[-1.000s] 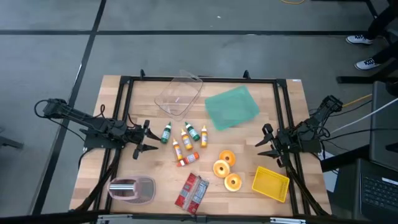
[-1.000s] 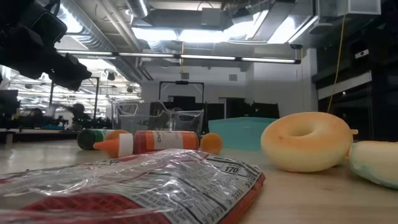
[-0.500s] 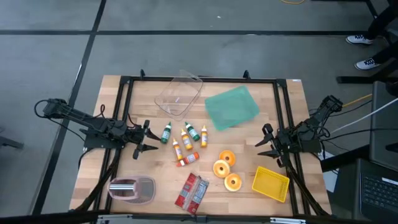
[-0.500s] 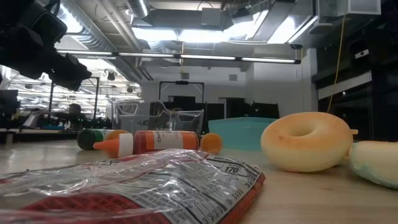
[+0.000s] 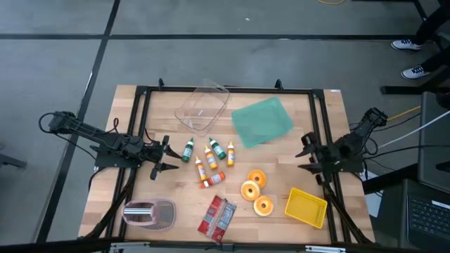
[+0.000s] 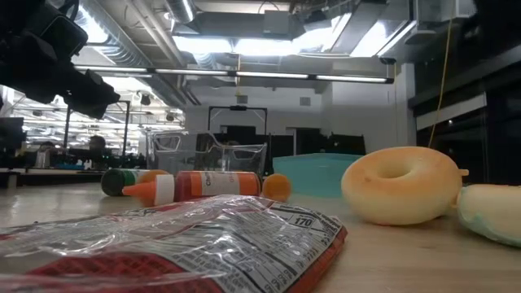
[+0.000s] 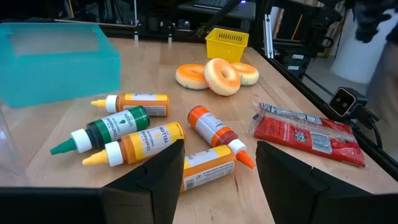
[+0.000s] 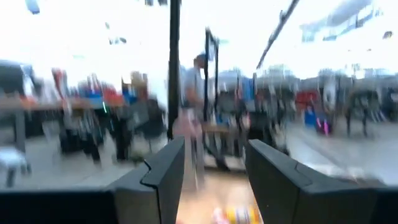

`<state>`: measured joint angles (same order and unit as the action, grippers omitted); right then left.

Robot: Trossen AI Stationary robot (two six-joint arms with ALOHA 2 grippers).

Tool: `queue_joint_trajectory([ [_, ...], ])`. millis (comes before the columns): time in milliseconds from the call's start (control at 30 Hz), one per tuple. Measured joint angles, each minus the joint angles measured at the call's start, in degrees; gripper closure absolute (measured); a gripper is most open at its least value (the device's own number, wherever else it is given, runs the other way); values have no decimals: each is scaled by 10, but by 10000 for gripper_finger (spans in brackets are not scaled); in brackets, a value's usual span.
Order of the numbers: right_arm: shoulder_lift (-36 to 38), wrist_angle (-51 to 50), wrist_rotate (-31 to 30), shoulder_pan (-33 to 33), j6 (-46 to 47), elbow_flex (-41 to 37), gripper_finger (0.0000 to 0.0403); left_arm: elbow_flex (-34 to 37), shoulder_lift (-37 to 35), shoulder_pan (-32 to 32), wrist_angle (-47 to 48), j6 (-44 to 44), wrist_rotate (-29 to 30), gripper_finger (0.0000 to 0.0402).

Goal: Pick & Place Food Item
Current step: Put the left green food coloring bottle into the transparent bin

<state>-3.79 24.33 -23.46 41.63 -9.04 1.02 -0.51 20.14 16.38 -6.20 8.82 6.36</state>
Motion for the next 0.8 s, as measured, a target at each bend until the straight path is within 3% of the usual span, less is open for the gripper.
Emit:
queue_joint_trajectory([
  [133,0,131,45,0,-39,0,234,0,0,0,0,0,0,207],
  [333,0,249,49,0,-49,0,234,0,0,0,0,0,0,208],
  [733,0,244,48,0,-52,0,234,0,0,0,0,-10,9,208],
  [800,0,236,21,0,-50,0,234,0,0,0,0,-35,29,208],
])
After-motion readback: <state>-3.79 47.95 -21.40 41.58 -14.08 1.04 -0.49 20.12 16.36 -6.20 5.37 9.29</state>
